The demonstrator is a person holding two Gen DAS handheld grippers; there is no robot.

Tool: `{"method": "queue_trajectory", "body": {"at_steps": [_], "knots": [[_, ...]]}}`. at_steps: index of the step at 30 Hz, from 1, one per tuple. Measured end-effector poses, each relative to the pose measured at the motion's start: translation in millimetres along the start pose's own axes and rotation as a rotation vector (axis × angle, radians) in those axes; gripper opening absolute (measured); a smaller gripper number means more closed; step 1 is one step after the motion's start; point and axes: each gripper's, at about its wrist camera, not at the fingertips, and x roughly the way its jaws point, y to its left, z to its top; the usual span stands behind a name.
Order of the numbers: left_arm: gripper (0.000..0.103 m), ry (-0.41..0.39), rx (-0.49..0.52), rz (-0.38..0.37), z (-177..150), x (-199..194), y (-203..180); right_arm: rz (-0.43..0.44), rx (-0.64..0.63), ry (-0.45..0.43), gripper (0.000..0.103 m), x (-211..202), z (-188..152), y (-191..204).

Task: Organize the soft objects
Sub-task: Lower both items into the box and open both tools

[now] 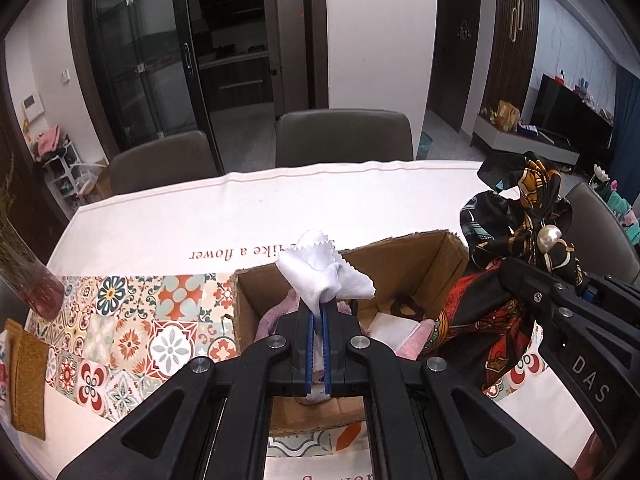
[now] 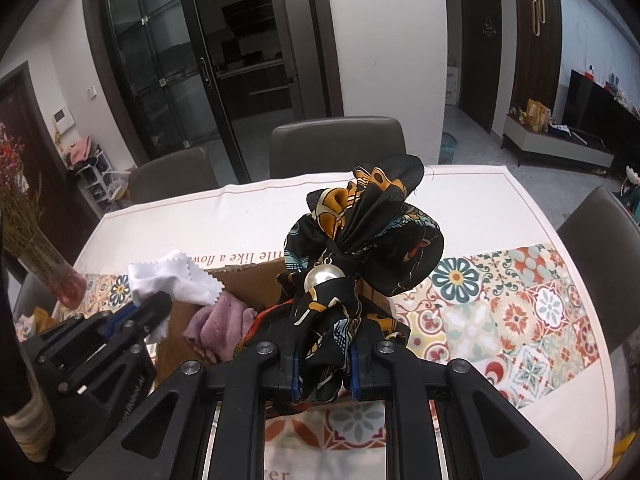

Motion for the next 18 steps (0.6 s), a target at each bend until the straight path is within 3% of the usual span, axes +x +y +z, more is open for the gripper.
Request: {"method": "queue_trajectory", "body": {"at_steps": [18], "knots": [[0.007,0.1,-0.021,-0.012,-4.1,56.7,1.5,0.018,0.002,0.103,0.019,57.4,0.8,-0.8]]}}
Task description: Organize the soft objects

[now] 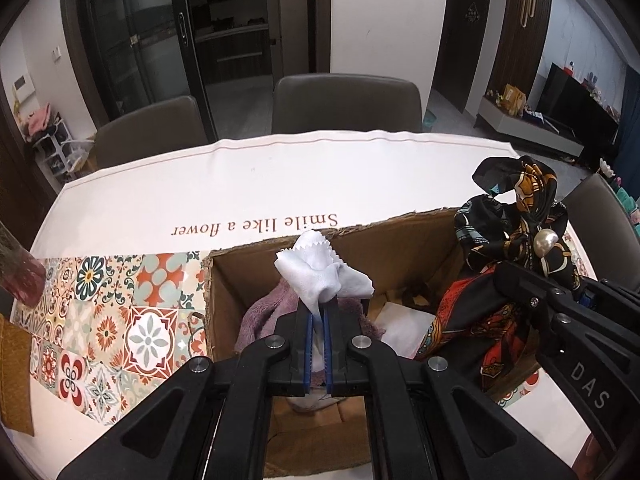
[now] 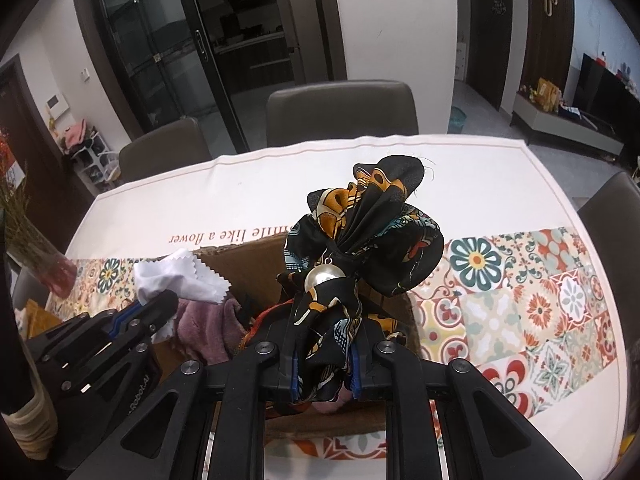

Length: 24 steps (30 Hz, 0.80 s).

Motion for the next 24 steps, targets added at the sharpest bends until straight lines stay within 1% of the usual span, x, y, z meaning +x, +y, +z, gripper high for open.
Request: {"method": "queue_trajectory", "body": {"at_steps": [3,4,5,7,8,10,12,13,14,15,17,18,19,20,24], "knots": [[0.008,0.008,-0.002,0.009,-1.0,3.8,1.0,0.007,0.002,0.014,0.022,5.6,0.7,-0.2],[0.017,0.01,-0.002,0.013,-1.3,4.3,1.4,0.006,0.004,0.017,0.022,6.9,0.4,-0.4],[0.031,0.012,-0.005,0.016,-1.7,4.4,1.8,0.004,0.006,0.019,0.022,8.2,0.1,-1.0],[0.04,0.001,-0.005,0.028,-1.6,3.8,2.5,-0.001,0.008,0.028,0.024,10.9,0.1,-2.1],[0.041,-0.005,-0.002,0.038,-1.9,3.1,2.5,-0.003,0.01,0.03,0.027,11.4,0.3,-2.5],[0.043,-0.006,0.0,0.049,-2.1,1.9,2.6,-0.013,0.011,0.033,0.036,11.4,0.3,-2.3],[0.045,-0.005,-0.003,0.054,-2.8,1.0,3.7,-0.021,0.014,0.037,0.051,11.2,-0.4,-3.5],[0.048,-0.005,-0.005,0.058,-3.0,0.5,4.4,-0.026,0.02,0.035,0.054,10.0,-0.7,-4.3],[0.055,-0.005,-0.007,0.064,-3.3,-0.3,5.4,-0.031,0.024,0.034,0.061,8.9,-0.9,-5.3],[0.059,-0.006,-0.012,0.072,-3.9,-1.7,6.4,-0.036,0.026,0.032,0.065,8.0,-0.9,-5.4],[0.075,-0.017,-0.028,0.083,-5.2,-6.8,9.2,-0.047,0.029,0.025,0.066,4.6,-1.0,-5.8],[0.078,-0.025,-0.033,0.09,-5.6,-9.7,10.1,-0.049,0.03,0.024,0.066,3.3,-1.0,-5.8],[0.085,-0.03,-0.035,0.096,-6.0,-11.4,11.4,-0.053,0.03,0.023,0.066,1.8,-1.1,-5.5],[0.089,-0.038,-0.039,0.113,-6.4,-14.9,12.6,-0.057,0.03,0.024,0.067,0.7,-1.4,-5.6],[0.09,-0.045,-0.045,0.131,-8.0,-23.1,15.2,-0.067,0.035,0.026,0.07,-5.4,-3.1,-6.5]]}}
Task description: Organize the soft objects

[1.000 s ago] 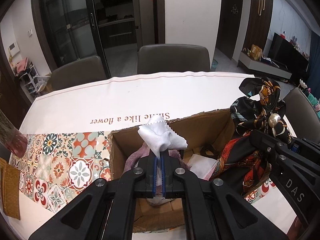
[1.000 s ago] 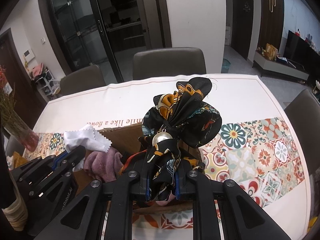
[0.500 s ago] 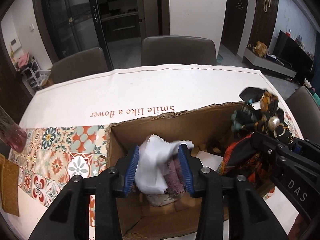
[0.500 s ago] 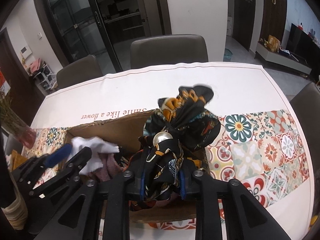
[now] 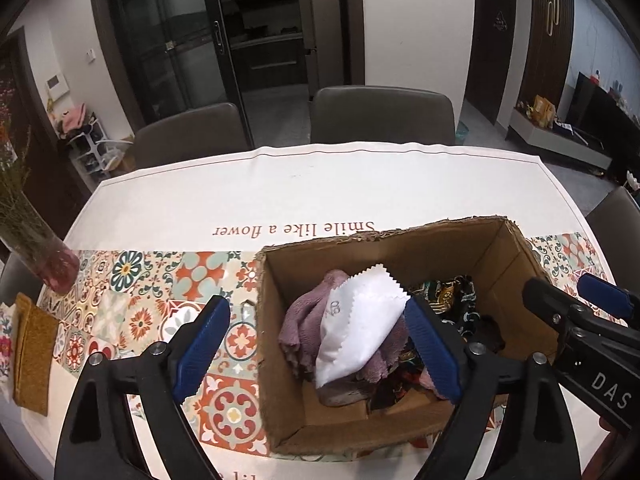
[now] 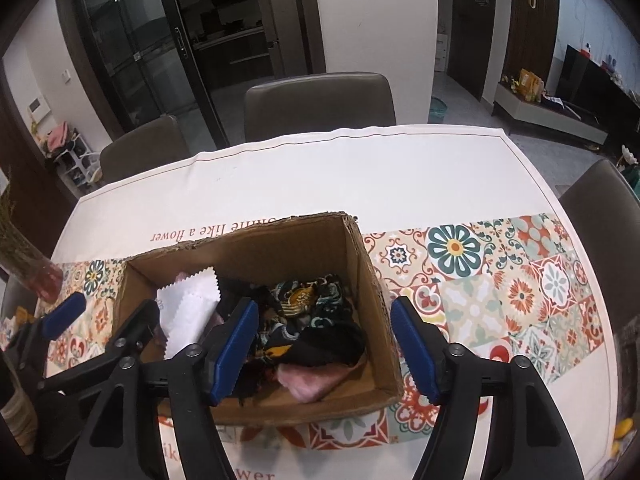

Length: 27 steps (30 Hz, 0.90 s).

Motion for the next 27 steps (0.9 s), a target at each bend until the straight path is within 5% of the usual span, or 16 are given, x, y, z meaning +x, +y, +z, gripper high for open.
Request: {"method": "queue_trajectory", "body": {"at_steps": [8,15,27], "knots": [[0.103,-0.038,-0.027,0.042,-11.1,-32.9,5.0,-0.007,0.006,-0.019,0.07,-27.8,-7.5,-1.6],[0.103,-0.068,-0.035,0.065,-25.1,-61.5,7.0,-0.041,0.017,-0.074,0.079,-62.1,-21.1,-7.3],[0.103,-0.117,-0.052,0.08,-50.5,-105.3,11.9,-0.07,0.037,-0.101,0.08,-99.9,-52.9,-14.0]]}}
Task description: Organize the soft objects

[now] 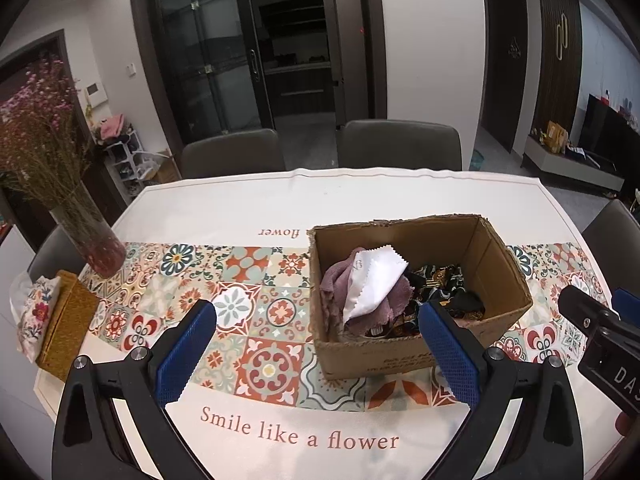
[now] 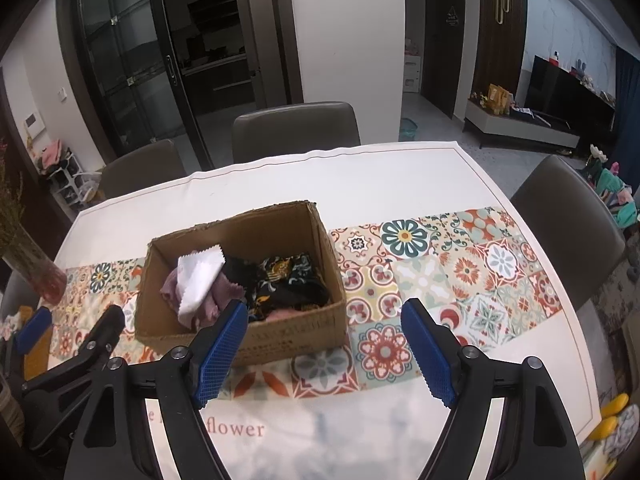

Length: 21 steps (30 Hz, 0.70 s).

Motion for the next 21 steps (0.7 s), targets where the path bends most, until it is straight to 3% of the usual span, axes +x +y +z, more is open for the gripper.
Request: {"method": "queue_trajectory", "body": {"at_steps": [21], "knots": [[0.103,-0.038,-0.031,0.013,-48.7,-53.3,26.0,-0.003,-0.034,-0.045,0.08,-48.8,-49.7,9.1]]}}
